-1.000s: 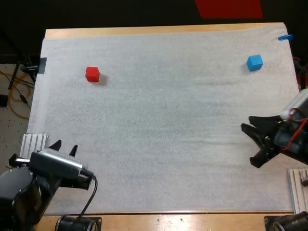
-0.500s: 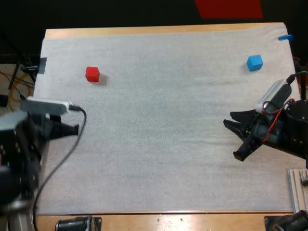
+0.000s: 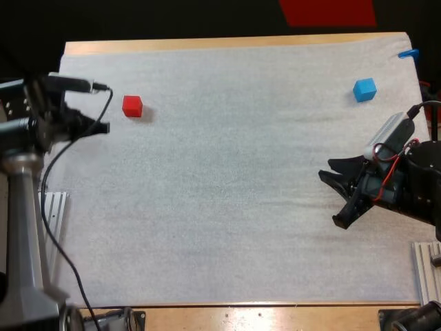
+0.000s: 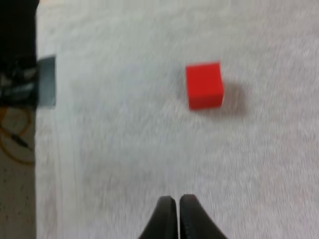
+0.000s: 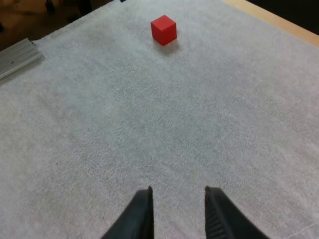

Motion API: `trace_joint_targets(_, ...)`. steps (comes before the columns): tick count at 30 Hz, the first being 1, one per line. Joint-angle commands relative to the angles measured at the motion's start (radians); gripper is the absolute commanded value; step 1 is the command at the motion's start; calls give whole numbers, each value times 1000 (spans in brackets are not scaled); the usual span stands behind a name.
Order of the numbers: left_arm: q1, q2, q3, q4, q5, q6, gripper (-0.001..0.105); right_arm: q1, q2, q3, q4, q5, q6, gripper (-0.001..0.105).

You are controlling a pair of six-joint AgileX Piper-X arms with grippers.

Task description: Stack red cube on blue cube

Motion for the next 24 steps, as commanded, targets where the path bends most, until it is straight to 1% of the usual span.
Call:
trace_joint_targets(1,-11,38,-37,-11,-2,7,0,1,-2,-9,-7,-4,-19,26)
trace_joint_targets(2,-12,60,-52,-11,-4,7,0,1,-2,-9,-7,-4,-19,26)
trace_joint_targets(4,-14,142,-110,-11,-21,2,0,1,-2,-9,-7,20,-19,26)
trace_joint_targets(5,-14,162,-120,-11,-27,2,0,1,-2,-9,-7,28,-19,26)
trace_joint_targets(6,-14,193,-148,-13,-46,2,0,1,-2,-9,-7,43,-19,26)
trace_joint_targets(7,-14,229,-175,-19,-48,2,0,1,-2,-9,-7,52,-19,26)
trace_joint_targets(10,-25,301,-225,-42,-54,2,0,1,-2,-9,-7,56,-19,26)
trace_joint_targets(14,-61,372,-248,-97,-101,38,0,1,-2,-9,-7,56,-19,26)
trace_joint_targets(15,-75,396,-251,-115,-125,48,0,1,-2,-9,-7,56,-16,26)
trace_joint_targets(19,-102,476,-259,-145,-198,48,0,1,-2,-9,-7,63,-1,26)
trace_joint_targets(24,-103,569,-294,-129,-203,39,0,1,-2,-9,-7,63,6,26)
